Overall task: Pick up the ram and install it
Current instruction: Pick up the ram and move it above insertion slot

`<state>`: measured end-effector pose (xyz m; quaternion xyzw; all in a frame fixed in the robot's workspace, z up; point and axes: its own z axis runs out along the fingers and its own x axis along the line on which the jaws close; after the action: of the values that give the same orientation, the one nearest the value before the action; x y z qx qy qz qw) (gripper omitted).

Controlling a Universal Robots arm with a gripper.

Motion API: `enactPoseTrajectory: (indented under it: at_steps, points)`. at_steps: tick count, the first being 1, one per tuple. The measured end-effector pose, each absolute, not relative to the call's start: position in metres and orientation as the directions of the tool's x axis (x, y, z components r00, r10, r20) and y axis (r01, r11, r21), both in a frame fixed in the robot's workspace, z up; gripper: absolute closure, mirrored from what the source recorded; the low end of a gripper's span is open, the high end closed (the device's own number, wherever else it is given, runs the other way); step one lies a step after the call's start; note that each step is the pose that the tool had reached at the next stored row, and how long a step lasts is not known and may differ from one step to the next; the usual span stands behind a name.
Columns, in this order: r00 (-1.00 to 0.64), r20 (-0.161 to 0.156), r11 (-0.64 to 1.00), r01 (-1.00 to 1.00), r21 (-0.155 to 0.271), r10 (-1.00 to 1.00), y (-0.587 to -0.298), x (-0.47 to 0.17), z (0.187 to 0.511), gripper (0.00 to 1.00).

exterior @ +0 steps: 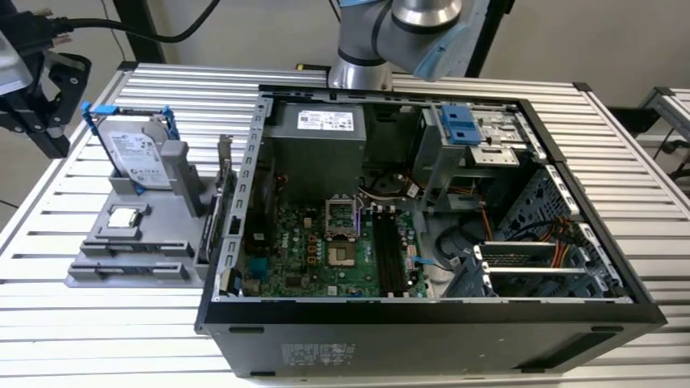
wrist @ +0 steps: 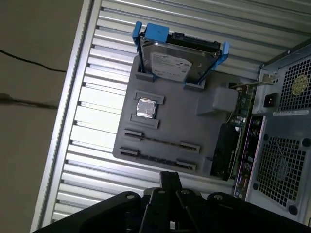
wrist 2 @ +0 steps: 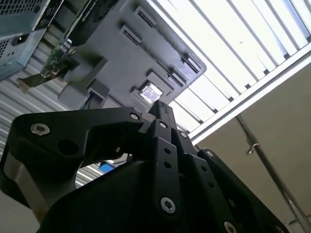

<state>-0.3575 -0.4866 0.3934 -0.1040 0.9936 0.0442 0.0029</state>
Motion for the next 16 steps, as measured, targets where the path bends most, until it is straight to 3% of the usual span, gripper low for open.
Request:
enactPoseTrajectory:
  at_steps: [16]
  points:
    - [-0.934, -0.015, 0.93, -0.357, 0.087, -0.357, -0.4867, -0.3575, 0.394, 1.0]
